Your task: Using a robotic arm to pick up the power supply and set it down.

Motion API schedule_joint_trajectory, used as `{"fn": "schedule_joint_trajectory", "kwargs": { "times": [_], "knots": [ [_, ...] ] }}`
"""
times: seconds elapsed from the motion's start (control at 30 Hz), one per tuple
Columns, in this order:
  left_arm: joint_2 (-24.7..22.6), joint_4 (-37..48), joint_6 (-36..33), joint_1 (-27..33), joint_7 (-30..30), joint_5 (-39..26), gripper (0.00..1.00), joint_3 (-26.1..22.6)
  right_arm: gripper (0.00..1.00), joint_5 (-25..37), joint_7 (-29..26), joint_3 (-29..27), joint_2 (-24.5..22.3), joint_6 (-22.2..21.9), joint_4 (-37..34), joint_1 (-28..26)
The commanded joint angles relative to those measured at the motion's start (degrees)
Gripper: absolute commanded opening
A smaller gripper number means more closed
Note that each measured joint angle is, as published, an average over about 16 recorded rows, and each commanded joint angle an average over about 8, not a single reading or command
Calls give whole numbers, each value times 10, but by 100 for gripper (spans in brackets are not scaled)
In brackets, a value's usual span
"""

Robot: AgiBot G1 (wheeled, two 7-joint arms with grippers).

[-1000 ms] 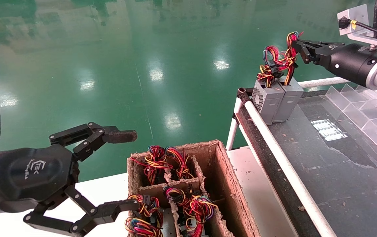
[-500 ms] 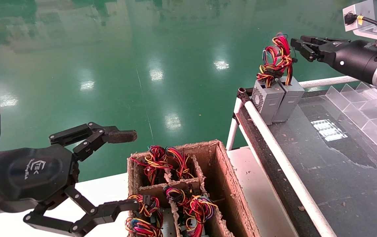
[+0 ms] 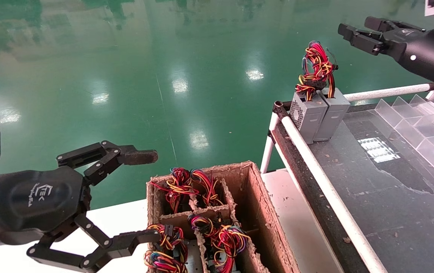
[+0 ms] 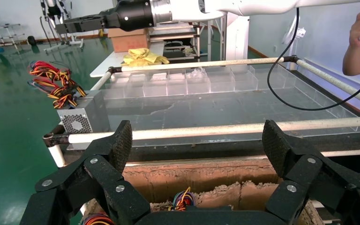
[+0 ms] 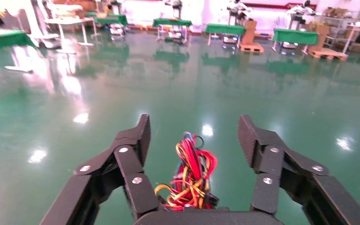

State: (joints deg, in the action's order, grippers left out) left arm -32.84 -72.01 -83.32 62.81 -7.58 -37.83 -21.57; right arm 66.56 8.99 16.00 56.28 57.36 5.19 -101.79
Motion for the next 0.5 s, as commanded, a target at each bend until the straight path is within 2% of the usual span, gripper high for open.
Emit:
{"fn": "schedule_joint_trajectory", "kwargs": {
  "times": [0.03, 0.5],
  "knots": [
    [0, 0, 0, 0, 0, 0, 100, 0, 100, -6, -1, -3, -4, 8, 9, 5],
    [0, 0, 0, 0, 0, 0, 100, 0, 100, -66, -50, -2, -56, 76, 176, 104]
  ]
}}
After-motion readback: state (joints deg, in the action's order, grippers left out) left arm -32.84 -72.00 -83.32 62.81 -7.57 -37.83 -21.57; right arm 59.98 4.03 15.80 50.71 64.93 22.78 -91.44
